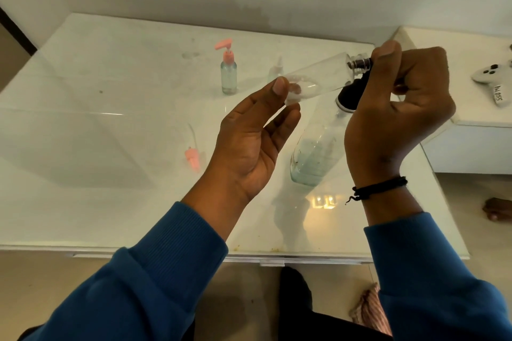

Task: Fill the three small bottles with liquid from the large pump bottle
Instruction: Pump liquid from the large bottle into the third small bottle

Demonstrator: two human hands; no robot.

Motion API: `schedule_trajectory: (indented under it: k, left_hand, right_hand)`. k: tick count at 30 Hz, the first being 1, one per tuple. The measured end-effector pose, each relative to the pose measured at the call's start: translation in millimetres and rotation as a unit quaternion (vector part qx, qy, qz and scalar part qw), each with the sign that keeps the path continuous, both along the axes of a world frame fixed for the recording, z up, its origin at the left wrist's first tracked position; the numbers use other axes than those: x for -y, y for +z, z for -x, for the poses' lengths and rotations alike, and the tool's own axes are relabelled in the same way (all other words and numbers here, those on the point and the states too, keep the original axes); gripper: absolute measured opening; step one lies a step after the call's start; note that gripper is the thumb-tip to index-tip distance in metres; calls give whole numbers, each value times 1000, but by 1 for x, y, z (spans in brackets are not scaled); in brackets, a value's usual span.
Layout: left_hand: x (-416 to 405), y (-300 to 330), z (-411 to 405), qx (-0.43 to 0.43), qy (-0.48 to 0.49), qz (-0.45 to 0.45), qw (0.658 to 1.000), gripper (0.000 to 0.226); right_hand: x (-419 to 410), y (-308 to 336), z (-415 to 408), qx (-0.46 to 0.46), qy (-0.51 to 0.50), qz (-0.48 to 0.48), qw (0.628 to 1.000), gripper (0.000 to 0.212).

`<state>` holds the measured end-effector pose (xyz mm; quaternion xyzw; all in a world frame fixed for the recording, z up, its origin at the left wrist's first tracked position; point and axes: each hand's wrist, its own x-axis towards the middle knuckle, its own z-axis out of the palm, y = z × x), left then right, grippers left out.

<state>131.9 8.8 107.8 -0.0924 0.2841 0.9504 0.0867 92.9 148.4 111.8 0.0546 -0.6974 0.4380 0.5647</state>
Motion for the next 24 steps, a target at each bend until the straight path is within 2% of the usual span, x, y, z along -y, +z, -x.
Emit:
schedule_trajectory:
  k: [13,20,24]
  left_hand:
    - [1,-1,1,-3,-3,-3,1000,32]
    - [0,-1,0,1,-1,-6,1000,25]
    - [2,-1,2,1,-3,-8,1000,32]
  right_hand:
    - [-1,4,1,-3,5,-1,1000,33]
    - [-1,-1,0,-1,7,1,1000,33]
    - [1,9,2,3,4,-5,1000,33]
